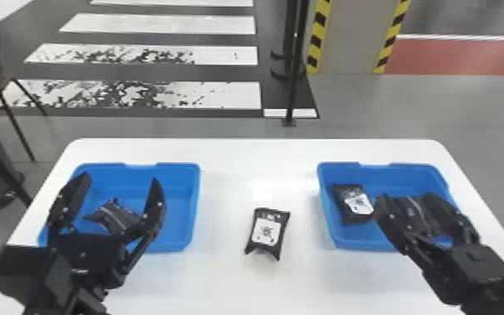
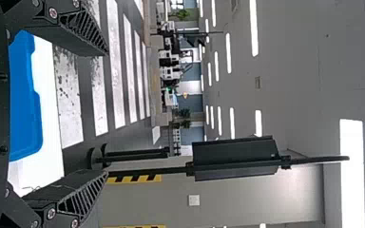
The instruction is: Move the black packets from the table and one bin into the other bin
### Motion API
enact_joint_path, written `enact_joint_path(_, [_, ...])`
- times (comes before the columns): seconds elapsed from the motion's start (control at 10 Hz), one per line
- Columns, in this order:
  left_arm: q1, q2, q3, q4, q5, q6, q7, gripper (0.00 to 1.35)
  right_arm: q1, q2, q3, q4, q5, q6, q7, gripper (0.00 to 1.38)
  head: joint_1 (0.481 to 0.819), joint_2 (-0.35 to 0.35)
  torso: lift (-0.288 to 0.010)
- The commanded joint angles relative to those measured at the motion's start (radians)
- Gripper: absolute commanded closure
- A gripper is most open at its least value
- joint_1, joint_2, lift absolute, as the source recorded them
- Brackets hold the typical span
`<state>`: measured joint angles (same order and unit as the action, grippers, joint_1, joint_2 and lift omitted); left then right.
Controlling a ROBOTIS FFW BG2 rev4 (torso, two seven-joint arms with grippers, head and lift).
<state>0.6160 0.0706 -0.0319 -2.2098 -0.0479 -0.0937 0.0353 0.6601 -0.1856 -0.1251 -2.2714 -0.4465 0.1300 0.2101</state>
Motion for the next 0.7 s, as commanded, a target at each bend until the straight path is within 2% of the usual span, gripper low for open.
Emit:
enact_joint_path(0.0, [0.0,0.0,0.0,0.0,0.0,-0.002,0.0,0.15,0.0,0.0,-0.001,0.0,0.0,0.0,0.0,0.25,0.695,-0.02,-0.11])
enact_joint_path(0.6, [-0.002,0.0,0.0,0.0,0.0,0.0,0.0,0.15,-0.007,0.0,-0.001,0.005,-0.002,0.015,0.0,0.24,0.695,-0.02,-0.11])
